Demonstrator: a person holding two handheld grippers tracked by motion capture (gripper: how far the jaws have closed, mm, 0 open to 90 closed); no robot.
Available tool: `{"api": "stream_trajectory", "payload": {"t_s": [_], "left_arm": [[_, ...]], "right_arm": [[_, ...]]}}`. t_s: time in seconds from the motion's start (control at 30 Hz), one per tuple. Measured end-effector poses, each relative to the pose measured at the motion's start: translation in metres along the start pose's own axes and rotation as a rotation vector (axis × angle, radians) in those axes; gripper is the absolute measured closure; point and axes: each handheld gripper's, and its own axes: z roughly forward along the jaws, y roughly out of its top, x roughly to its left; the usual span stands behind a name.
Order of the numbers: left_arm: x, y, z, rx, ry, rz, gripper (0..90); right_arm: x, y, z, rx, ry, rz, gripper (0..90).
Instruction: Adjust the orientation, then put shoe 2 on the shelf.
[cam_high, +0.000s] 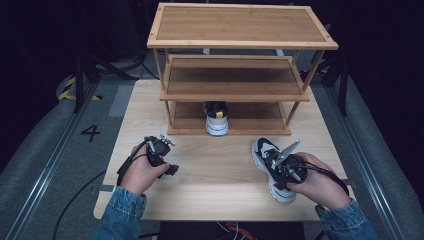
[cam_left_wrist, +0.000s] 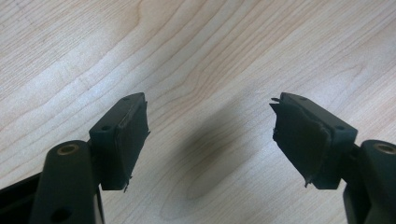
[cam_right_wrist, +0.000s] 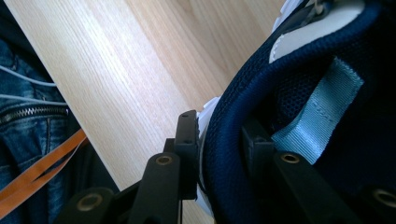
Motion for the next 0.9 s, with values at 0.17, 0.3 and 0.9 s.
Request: {"api": "stream_trajectory", "payload": {"t_s": [0.17, 0.3, 0.9], "left_arm": [[0.002, -0.001, -0.002, -0.006, 0.004, -0.002, 26.5], [0.006, -0.004, -0.005, -0.008, 0.008, -0.013, 26.4], [0.019, -0.008, -0.011, -0.023, 0.010, -0.035, 25.7]], "right_arm": [[0.000, 0.007, -0.003, -0.061, -0.031, 0.006, 73.4], [-0.002, 0.014, -0.008, -0.105, -0.045, 0.016, 73.4], [-0.042, 0.088, -0.011, -0.165, -0.107, 0.082, 73.2]]}}
